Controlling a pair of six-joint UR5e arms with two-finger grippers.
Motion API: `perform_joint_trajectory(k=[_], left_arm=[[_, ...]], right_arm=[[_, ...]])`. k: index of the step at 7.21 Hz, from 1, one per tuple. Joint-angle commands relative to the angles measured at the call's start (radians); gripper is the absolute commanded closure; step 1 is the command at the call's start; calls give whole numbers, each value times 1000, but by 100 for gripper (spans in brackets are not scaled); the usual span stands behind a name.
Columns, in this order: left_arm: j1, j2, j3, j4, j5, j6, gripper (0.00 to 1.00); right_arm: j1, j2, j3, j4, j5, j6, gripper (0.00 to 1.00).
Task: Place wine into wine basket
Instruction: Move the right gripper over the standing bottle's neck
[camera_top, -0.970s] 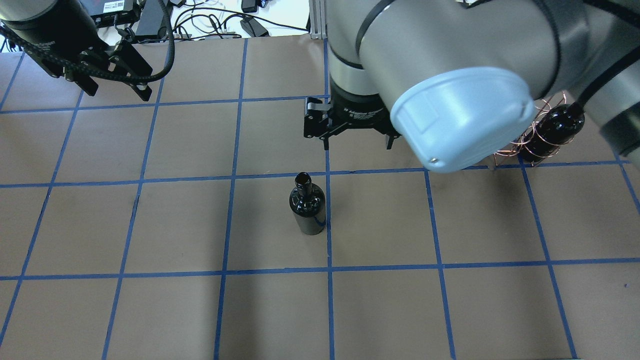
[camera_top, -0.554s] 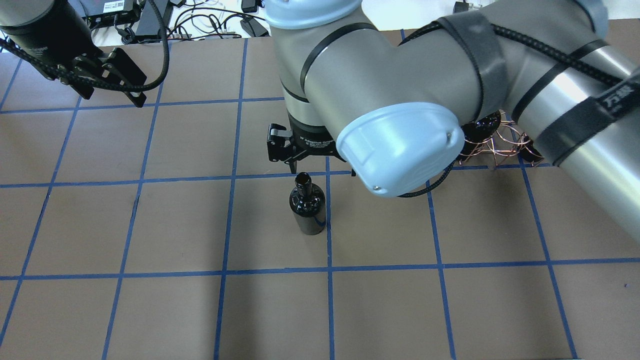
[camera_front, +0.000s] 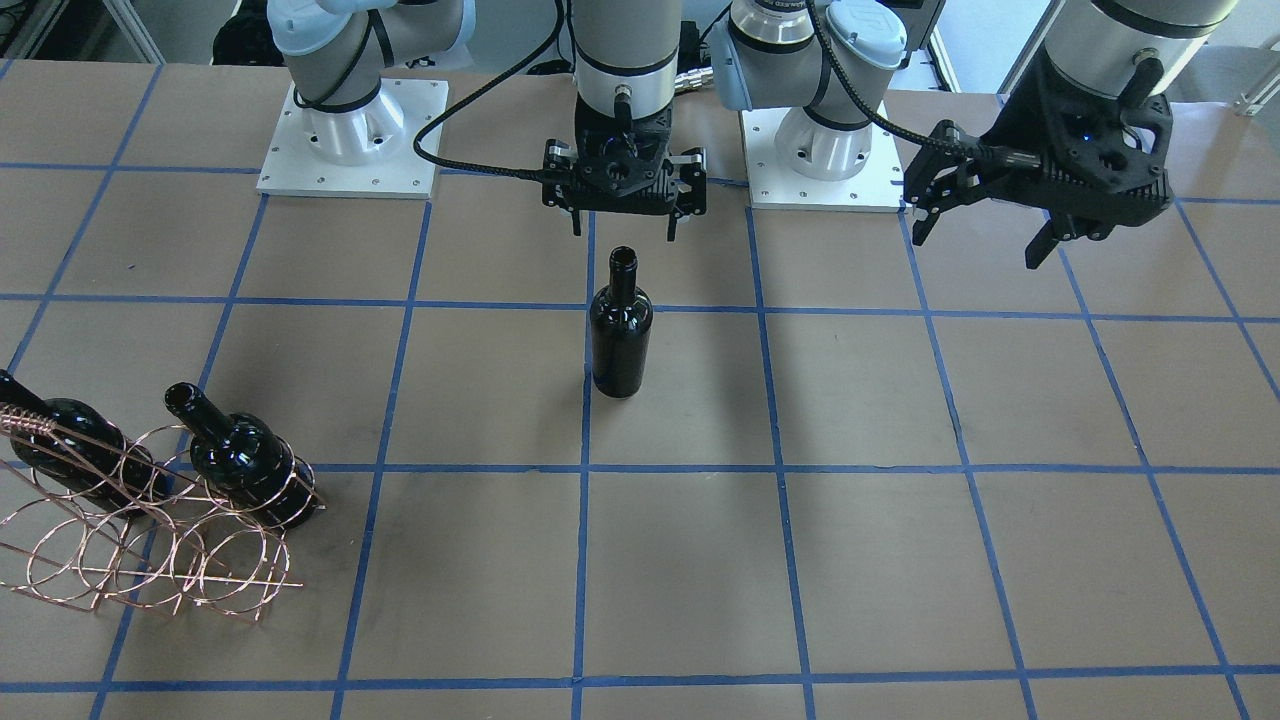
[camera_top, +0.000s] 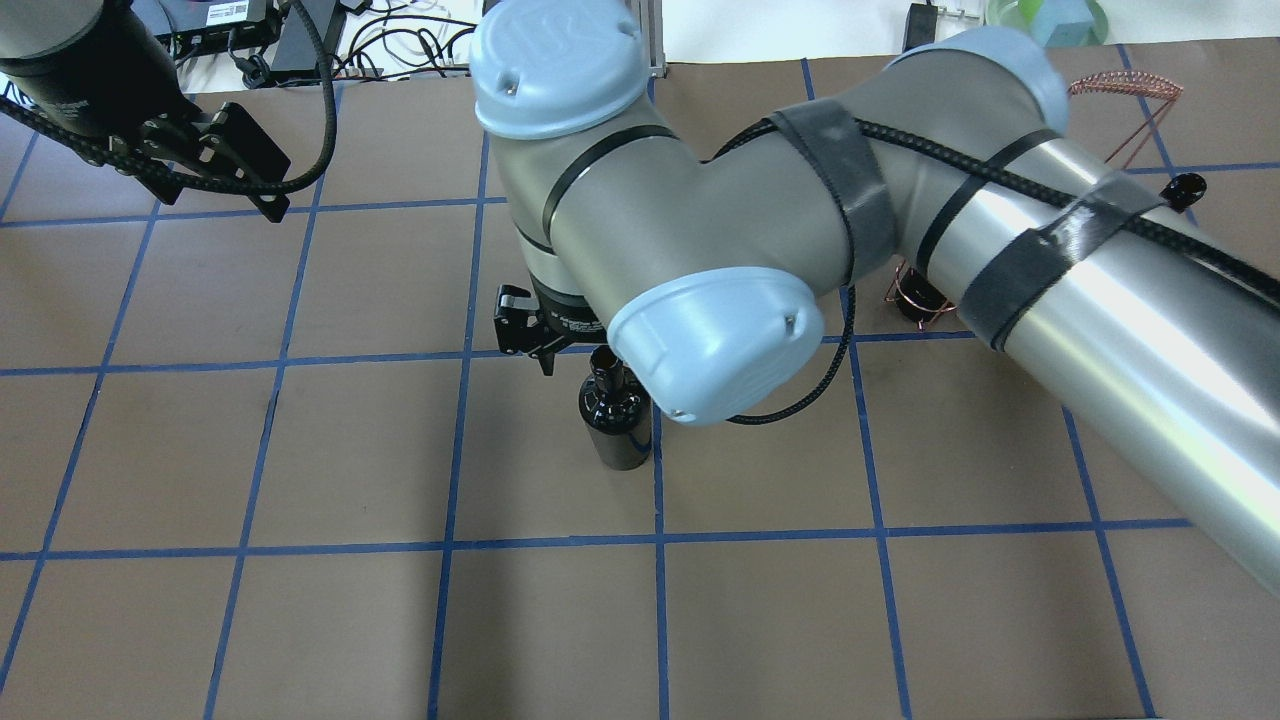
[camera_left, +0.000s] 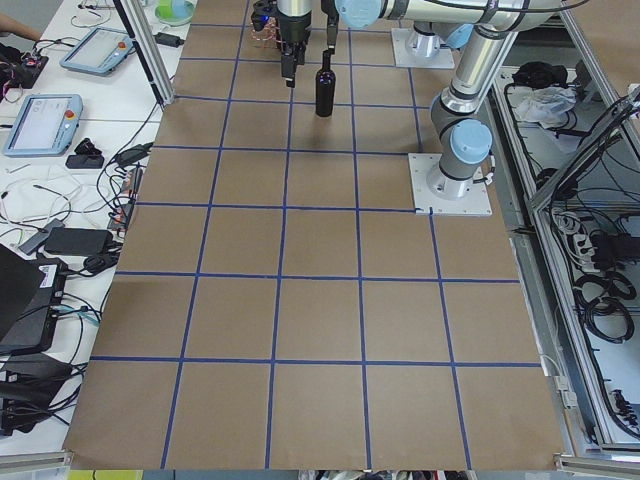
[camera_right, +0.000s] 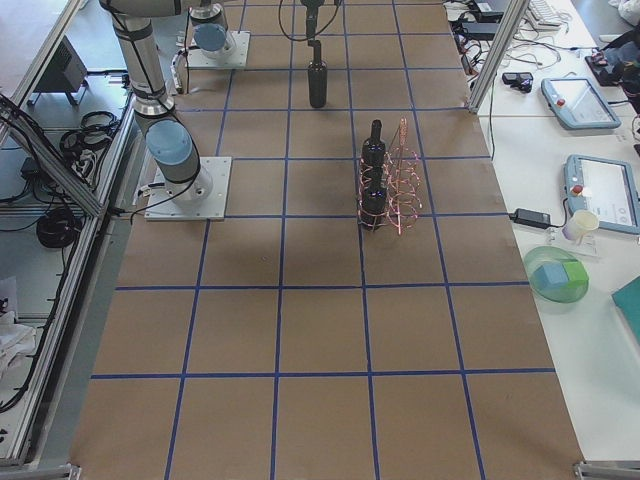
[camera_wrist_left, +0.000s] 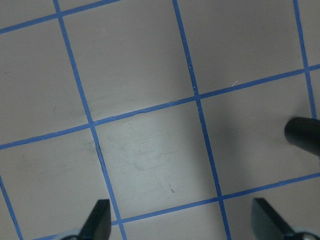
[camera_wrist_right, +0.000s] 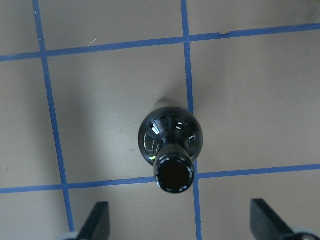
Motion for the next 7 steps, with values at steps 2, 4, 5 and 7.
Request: perform_joint_trajectory(k=[2, 4, 5, 7], left_arm=[[-1, 16, -15, 0, 0, -20, 0], [-1, 16, -16, 6, -8, -22, 0], [-1, 18, -16, 5, -11, -22, 0], [-3, 19, -19, 5, -10, -24, 0]], right_arm=[[11, 31, 6, -6, 0, -6, 4], [9, 35, 55, -9, 2, -9, 9], [9, 37, 58, -11, 3, -9, 9], [9, 40, 58, -77, 5, -9, 11]])
